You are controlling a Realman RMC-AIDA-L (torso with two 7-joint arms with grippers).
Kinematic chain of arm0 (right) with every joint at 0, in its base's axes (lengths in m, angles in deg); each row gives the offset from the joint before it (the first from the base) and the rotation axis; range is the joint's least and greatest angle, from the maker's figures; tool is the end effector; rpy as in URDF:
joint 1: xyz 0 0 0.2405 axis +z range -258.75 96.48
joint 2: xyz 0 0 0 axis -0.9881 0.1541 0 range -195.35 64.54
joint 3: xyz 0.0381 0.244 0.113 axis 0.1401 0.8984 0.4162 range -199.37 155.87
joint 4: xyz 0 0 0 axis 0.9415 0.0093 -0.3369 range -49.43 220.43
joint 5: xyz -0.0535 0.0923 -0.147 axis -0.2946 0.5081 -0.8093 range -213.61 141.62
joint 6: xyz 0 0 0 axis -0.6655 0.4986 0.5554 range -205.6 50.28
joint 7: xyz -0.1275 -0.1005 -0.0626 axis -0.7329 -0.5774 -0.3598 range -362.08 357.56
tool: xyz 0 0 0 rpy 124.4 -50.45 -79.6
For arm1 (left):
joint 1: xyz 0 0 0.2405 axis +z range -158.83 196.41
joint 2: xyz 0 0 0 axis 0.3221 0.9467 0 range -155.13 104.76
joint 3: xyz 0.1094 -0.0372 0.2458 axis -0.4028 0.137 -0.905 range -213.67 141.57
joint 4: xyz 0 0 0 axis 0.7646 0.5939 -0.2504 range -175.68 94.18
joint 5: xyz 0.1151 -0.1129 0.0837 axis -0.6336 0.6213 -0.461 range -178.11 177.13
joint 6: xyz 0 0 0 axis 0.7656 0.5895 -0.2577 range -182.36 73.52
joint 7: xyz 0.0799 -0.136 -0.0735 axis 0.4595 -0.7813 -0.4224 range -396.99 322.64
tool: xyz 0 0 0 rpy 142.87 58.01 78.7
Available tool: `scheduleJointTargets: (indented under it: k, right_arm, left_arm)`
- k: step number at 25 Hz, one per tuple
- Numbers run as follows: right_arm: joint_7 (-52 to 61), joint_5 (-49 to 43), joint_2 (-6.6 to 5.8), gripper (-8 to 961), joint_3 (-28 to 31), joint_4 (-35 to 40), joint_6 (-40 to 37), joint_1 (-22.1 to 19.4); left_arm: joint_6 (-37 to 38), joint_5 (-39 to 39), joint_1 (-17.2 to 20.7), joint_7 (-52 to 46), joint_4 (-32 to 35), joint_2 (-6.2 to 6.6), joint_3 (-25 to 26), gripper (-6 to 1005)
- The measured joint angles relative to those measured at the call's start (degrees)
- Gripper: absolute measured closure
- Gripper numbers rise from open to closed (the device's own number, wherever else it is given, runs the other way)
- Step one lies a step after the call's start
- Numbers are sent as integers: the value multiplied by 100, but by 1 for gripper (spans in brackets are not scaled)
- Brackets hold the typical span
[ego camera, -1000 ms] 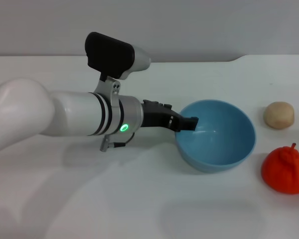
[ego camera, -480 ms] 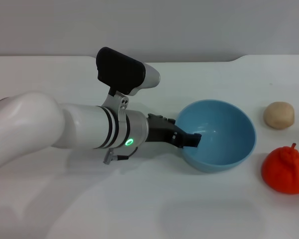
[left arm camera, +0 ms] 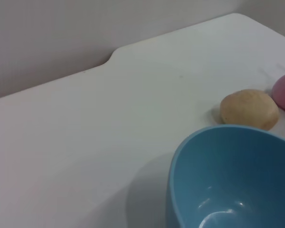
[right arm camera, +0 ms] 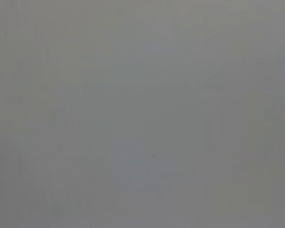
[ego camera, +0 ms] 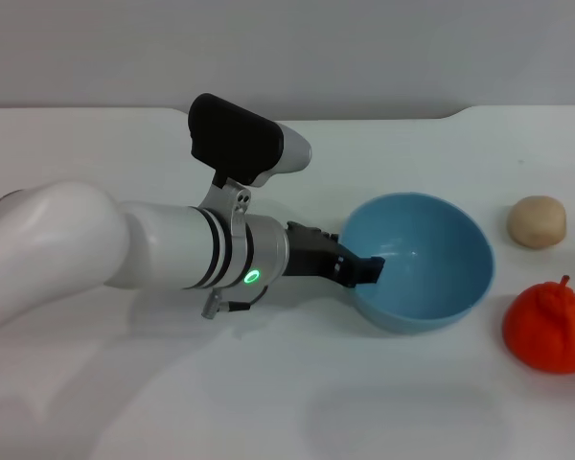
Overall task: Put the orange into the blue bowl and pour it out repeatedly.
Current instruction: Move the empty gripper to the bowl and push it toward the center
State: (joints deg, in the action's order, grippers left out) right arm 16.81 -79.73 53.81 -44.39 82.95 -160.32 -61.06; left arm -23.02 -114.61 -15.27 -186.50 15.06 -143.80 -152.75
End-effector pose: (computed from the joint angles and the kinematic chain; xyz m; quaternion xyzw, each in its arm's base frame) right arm 0.3689 0.2993 0.0588 -0.5390 0.2785 0.3655 0.7059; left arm -0.1748 0.3455 -0.1576 -0.9213 -0.3322 -0.0539 0.1948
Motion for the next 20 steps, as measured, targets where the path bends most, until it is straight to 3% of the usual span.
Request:
scheduleJointTargets:
  k: [2, 4, 15, 20]
  right_arm:
    - [0, -1, 1, 280, -6, 0, 0, -1]
    - [0, -3, 2, 280, -15, -1, -7, -1]
    - [0, -4, 6, 281, -3, -9, -23, -22]
    - [0, -4, 6, 281, 4, -9, -21, -37]
  left_arm:
    - [14, 2, 0, 12, 9, 2, -1, 258]
    - [16, 3, -16, 30, 9, 0, -8, 469]
    - [29, -6, -64, 42, 9, 5, -110, 873]
    - [59, -120, -144, 58, 57, 41, 37, 977]
